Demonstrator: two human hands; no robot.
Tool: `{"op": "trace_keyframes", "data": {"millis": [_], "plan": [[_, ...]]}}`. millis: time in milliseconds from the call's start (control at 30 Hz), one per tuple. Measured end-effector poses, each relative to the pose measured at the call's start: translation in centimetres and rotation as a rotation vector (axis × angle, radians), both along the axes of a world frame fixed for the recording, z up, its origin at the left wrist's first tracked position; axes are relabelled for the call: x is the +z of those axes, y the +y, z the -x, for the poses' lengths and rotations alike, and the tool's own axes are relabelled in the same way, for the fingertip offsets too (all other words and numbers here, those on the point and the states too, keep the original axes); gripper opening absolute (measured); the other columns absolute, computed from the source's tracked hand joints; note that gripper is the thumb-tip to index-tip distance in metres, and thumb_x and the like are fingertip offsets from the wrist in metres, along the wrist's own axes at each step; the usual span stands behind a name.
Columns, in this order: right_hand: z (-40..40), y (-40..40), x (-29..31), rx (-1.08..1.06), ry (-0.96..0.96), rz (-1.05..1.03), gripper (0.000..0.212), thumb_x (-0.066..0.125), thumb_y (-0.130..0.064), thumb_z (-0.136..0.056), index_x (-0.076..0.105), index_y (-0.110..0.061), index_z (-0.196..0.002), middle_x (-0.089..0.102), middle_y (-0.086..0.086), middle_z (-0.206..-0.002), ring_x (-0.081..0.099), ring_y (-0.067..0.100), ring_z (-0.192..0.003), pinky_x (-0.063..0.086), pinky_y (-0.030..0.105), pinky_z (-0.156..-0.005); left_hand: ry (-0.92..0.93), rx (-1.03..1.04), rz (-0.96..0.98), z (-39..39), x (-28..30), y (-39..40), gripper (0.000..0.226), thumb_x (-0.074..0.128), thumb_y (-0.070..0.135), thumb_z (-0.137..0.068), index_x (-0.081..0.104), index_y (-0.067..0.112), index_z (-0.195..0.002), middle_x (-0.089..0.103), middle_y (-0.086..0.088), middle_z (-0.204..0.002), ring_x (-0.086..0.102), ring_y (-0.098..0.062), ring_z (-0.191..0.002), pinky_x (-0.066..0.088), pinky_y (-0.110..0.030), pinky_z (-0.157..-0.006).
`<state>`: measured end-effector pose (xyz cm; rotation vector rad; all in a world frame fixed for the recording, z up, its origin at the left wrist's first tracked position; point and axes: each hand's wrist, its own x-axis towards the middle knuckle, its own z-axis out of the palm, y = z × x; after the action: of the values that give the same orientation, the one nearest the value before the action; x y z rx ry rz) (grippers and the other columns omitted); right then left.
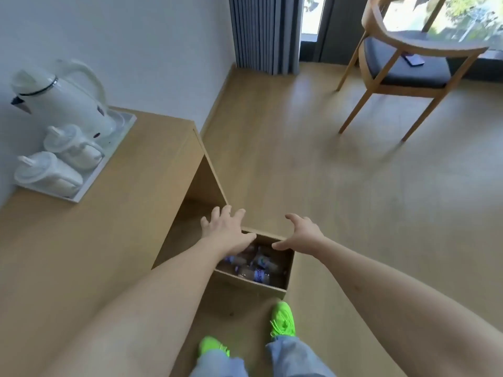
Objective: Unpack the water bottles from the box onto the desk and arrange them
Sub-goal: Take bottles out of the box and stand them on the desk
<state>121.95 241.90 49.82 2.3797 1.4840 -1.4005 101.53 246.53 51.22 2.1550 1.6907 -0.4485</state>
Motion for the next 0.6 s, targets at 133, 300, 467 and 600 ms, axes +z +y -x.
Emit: {"op": "trace_keyframes", "data": {"millis": [133, 300, 467, 600], "plan": [[0.1, -1.2, -5.1, -0.008, 0.033, 0.109, 0.108, 0.085, -0.057, -0.058, 0.033, -0.034, -0.149, 0.046, 0.008, -0.139, 0.047, 0.03, -0.128, 0.046, 0.044, -0.103, 0.031, -0.005, 0.097, 0.2, -5.0, -1.1, 0.08, 0.041, 0.073, -0.074, 0.029, 0.038, -0.144, 0.024, -0.003, -0.156, 0.016, -0.028, -0.143, 0.022, -0.056, -0.111], [1.2, -2.5, -12.4, -0.059, 0.08, 0.21, 0.108, 0.086, -0.054, -0.058, 0.035, -0.03, -0.149, 0.05, 0.01, -0.136, 0.051, 0.029, -0.125, 0.046, 0.038, -0.102, 0.028, 0.01, 0.224, 1.2, -12.3, -1.8, 0.079, 0.04, 0.075, -0.073, 0.031, 0.037, -0.143, 0.026, -0.003, -0.155, 0.019, -0.027, -0.142, 0.024, -0.052, -0.109], [3.0, -2.5, -24.6, -0.126, 0.105, 0.316, 0.105, 0.084, -0.054, -0.064, 0.034, -0.025, -0.15, 0.048, 0.013, -0.141, 0.049, 0.031, -0.129, 0.044, 0.037, -0.104, 0.037, 0.037, 0.305, 3.1, -24.3, -0.4, 0.078, 0.042, 0.073, -0.076, 0.034, 0.033, -0.143, 0.032, -0.006, -0.153, 0.022, -0.027, -0.141, 0.026, -0.052, -0.11], [4.3, -2.4, -34.2, -0.168, 0.096, 0.377, 0.101, 0.082, -0.055, -0.068, 0.034, -0.022, -0.15, 0.047, 0.013, -0.142, 0.05, 0.031, -0.128, 0.043, 0.037, -0.104, 0.042, 0.048, 0.306, 4.4, -34.3, 1.0, 0.076, 0.044, 0.071, -0.077, 0.039, 0.031, -0.141, 0.037, -0.004, -0.15, 0.026, -0.026, -0.139, 0.03, -0.05, -0.109]]}}
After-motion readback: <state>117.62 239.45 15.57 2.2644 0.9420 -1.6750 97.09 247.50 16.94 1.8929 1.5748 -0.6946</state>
